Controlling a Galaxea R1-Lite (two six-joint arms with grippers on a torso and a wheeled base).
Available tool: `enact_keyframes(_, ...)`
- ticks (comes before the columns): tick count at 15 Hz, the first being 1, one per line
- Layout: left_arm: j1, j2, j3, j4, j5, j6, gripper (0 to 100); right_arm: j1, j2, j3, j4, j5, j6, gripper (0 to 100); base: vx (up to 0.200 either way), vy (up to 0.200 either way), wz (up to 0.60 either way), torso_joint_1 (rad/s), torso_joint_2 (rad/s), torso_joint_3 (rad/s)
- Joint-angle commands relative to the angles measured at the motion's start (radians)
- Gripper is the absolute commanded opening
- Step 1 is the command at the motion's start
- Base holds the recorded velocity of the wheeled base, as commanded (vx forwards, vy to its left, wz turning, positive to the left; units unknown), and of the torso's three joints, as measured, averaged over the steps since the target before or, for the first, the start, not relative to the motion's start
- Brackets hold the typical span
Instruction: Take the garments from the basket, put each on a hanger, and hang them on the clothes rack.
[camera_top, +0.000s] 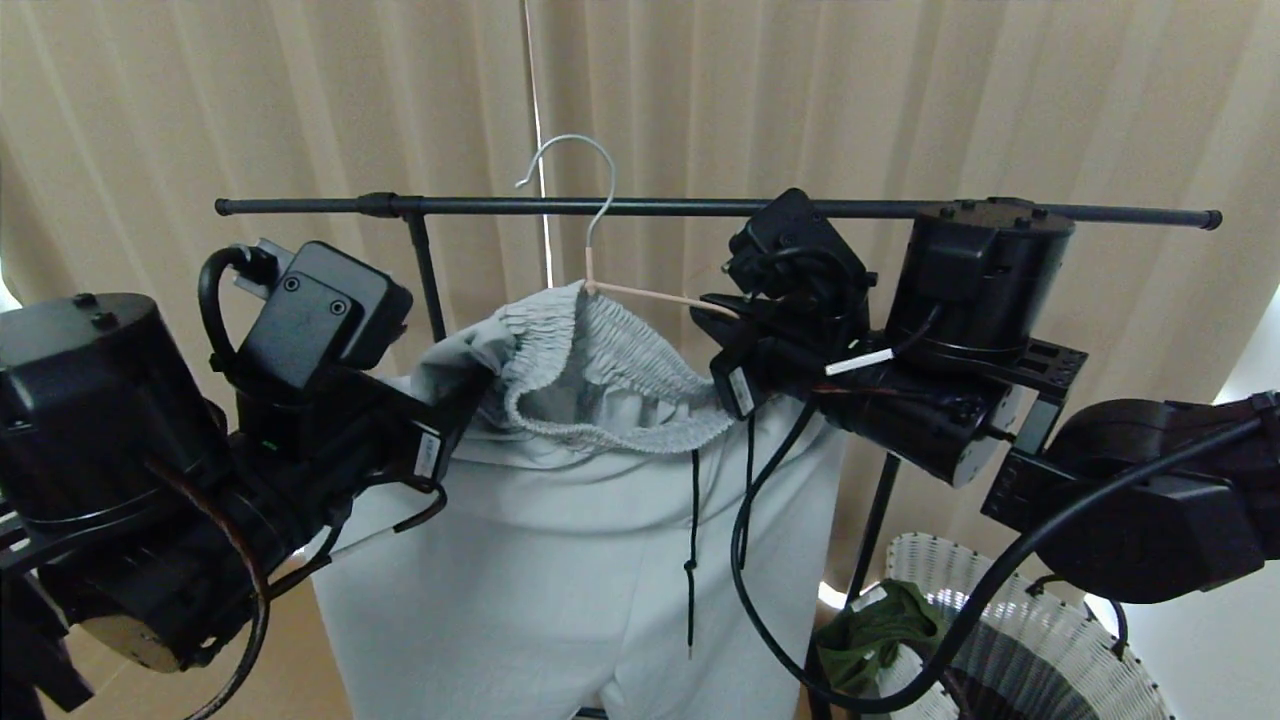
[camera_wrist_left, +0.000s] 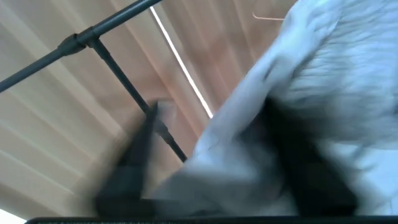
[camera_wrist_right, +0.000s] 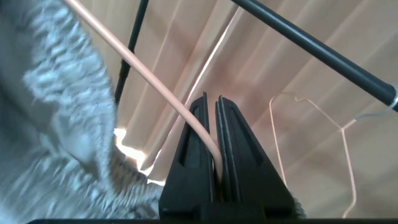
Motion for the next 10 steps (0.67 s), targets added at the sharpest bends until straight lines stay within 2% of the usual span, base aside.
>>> enact_keyframes(1,0.002,-0.056,0.051,0.0,-0.044,-0.009,100,-0.017,-0.024,0.02,-0.002,-0.018,0.0,0,0.0,0.0,0.0,0.0,0.0,0.0)
enact_keyframes(2,0.002,-0.088,0.086,0.0,-0.087,-0.019,100,-0.032,-0.035,0.037,-0.003,-0.019,0.002,0,0.0,0.0,0.0,0.0,0.0,0.0)
enact_keyframes(4,0.005,-0.143,0.145,0.002,-0.124,-0.023,100,-0.065,-0.061,0.064,-0.003,-0.019,0.002,0,0.0,0.0,0.0,0.0,0.0,0.0)
enact_keyframes(10,0.028,-0.175,0.267,0.003,-0.124,-0.032,100,-0.108,-0.152,0.098,-0.007,-0.016,0.006,0,0.0,0.0,0.0,0.0,0.0,0.0)
